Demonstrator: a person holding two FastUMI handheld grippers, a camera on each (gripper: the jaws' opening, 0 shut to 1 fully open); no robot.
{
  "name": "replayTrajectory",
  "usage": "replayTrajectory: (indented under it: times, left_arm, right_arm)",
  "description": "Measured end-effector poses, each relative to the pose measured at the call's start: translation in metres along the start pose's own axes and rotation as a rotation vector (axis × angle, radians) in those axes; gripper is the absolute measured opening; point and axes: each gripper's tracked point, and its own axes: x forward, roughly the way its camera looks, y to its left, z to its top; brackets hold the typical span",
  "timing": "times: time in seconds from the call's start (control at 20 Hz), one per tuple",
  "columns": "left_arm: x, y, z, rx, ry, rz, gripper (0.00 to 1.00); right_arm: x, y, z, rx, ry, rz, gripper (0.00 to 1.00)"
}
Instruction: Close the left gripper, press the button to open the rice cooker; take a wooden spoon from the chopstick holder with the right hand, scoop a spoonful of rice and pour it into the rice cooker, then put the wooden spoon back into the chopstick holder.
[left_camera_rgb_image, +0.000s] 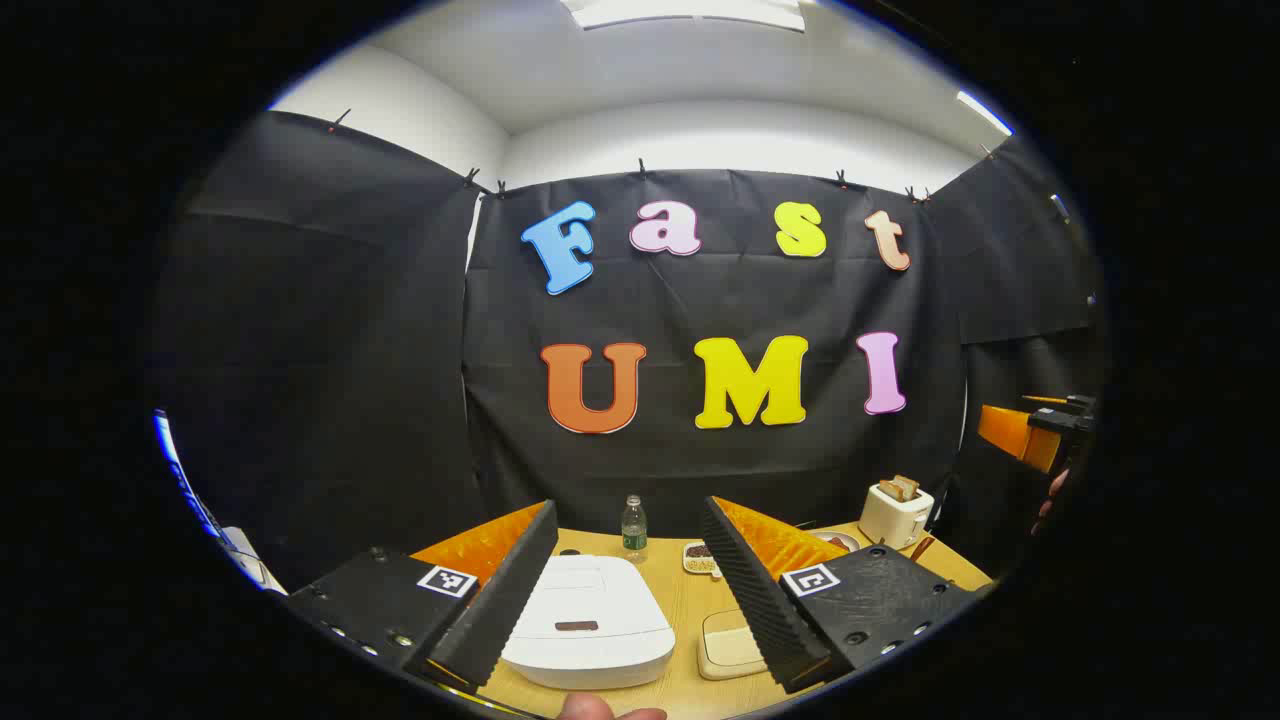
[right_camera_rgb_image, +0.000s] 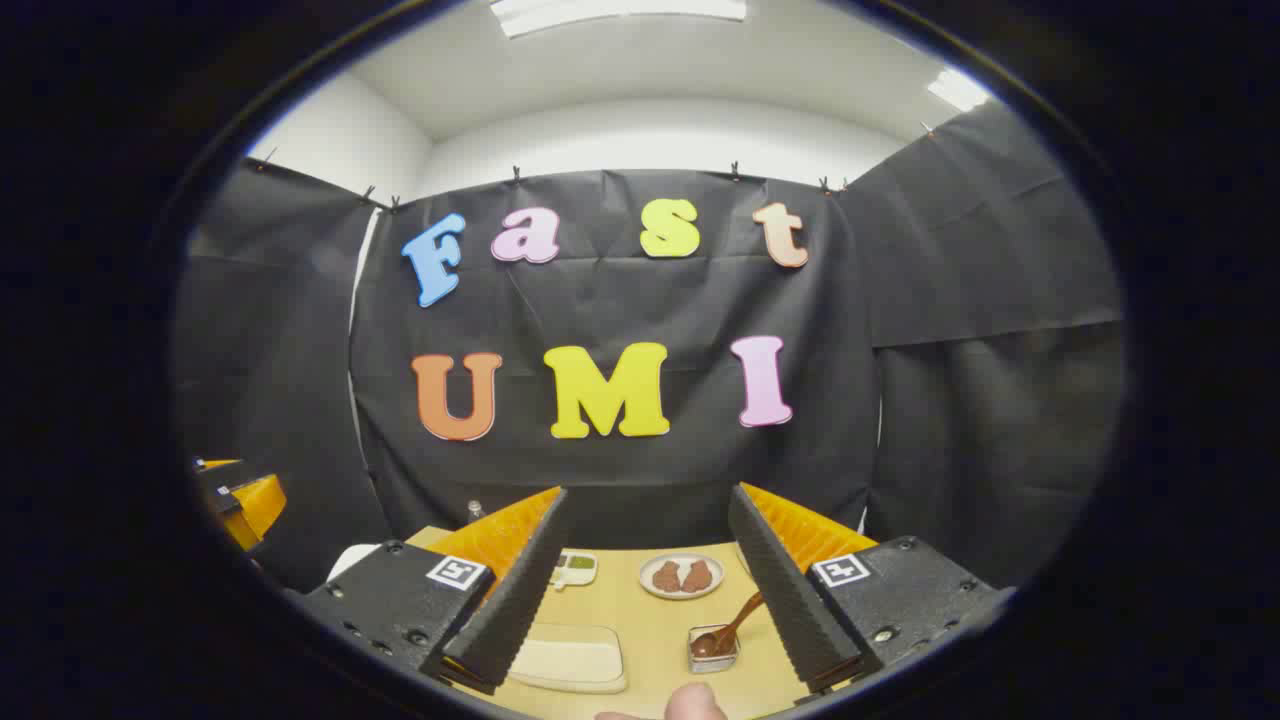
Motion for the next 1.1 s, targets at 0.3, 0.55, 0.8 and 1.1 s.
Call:
replayTrajectory:
  times: [0.3,0.55,0.8,1.1]
  left_arm:
    - [0.001,0.002,-0.003,-0.005,0.011,0.021,0.95]
    - [-0.004,0.004,-0.008,-0.006,0.025,0.032,0.95]
    - [-0.005,0.005,-0.015,-0.009,0.053,0.043,0.95]
    - [-0.003,0.007,-0.023,-0.008,0.089,0.051,0.95]
  right_arm:
    - [0.003,-0.005,-0.003,0.004,0.004,-0.003,1.00]
    - [-0.001,-0.011,-0.008,0.004,0.010,-0.012,1.00]
    - [-0.001,-0.013,-0.012,0.011,0.019,-0.010,1.00]
    - [0.000,-0.019,-0.020,0.015,0.032,-0.017,0.97]
